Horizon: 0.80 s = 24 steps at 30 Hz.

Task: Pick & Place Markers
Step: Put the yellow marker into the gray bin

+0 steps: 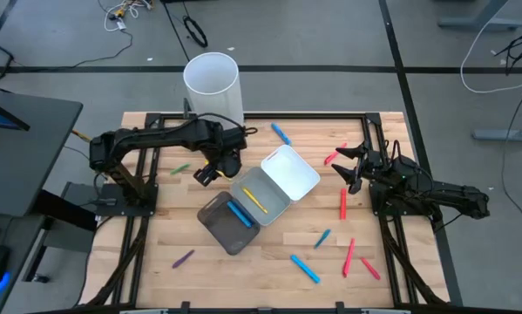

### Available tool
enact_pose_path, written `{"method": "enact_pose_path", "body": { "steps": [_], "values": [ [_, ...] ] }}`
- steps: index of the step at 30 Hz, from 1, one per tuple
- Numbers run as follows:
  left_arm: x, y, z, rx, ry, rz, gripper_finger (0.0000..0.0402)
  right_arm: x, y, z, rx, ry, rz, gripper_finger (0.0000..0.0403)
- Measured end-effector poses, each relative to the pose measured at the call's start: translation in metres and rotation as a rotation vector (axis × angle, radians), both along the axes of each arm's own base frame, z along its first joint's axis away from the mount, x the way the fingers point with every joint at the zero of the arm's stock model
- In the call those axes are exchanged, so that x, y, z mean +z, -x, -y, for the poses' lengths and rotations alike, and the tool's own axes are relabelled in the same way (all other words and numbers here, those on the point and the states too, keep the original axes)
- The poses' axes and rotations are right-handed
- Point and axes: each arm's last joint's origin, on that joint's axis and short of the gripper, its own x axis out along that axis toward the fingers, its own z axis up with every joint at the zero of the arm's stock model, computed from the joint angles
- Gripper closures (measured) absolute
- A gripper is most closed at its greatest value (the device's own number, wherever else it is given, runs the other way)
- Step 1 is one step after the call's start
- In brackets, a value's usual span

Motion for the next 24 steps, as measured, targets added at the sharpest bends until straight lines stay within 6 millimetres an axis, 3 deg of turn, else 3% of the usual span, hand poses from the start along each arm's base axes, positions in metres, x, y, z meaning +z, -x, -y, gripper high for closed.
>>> {"method": "enact_pose_path", "body": {
  "steps": [15,24],
  "values": [
    [-0.061,0.009,-0.005,-0.044,-0.022,-0.011,0.0168,0.000,0.000,0.000,0.000,0.000,0.000,0.0101],
    [-0.086,0.016,-0.020,-0.029,-0.038,0.026,0.0168,0.000,0.000,0.000,0.000,0.000,0.000,0.0101]
  ]
}}
